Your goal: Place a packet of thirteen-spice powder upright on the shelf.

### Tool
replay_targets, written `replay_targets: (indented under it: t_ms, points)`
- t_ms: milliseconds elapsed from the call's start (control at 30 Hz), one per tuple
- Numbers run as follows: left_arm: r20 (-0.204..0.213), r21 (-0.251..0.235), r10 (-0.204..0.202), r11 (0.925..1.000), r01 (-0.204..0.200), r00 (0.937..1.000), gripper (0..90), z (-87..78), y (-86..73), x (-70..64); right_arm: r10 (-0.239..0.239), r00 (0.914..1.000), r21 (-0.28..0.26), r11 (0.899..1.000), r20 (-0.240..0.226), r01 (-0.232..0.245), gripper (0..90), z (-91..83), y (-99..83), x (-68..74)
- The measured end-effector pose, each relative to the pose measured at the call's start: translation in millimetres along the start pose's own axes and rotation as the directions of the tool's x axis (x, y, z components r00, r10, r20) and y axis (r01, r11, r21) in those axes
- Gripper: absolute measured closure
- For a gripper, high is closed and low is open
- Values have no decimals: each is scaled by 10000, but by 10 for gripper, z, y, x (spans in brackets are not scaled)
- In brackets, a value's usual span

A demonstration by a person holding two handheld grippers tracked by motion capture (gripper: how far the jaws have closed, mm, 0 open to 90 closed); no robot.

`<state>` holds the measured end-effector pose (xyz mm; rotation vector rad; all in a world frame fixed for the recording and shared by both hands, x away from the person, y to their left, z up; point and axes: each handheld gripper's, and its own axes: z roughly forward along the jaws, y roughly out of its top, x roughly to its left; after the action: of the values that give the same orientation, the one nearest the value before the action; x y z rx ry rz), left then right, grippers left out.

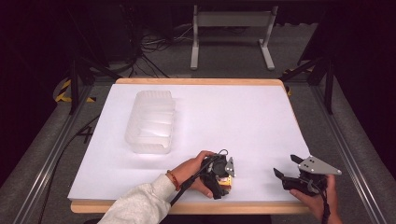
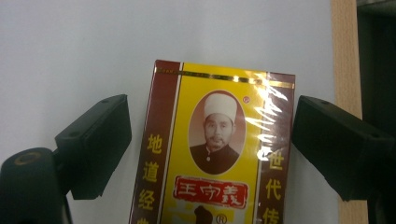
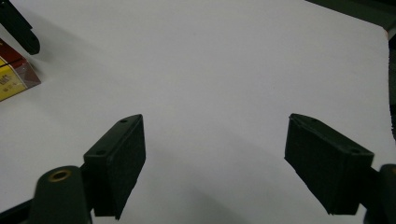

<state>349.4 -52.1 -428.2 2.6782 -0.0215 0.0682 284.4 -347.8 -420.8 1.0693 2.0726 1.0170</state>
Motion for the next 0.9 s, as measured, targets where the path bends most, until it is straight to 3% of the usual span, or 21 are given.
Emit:
replay_targets:
  t_ms: [333,433,633,900]
  points:
    - [609,-29,62,10000,-60,9981,256,6,44,21,7,10000,20,10000,-28,-7,212,3,-1,0]
    - [432,-26,4,10000,-3,9991,295,-22,36,24,10,10000,21,10000,-26,-10,212,2,-1,1]
    - [-48,-565,-373,9977,370,9993,306,-181,-11,26,-1,10000,9,10000,-36,1,213,3,1,3]
    - [-639,-1465,-1231,9828,1127,9903,321,-469,-143,64,-30,10000,21,10000,-34,30,211,7,6,12]
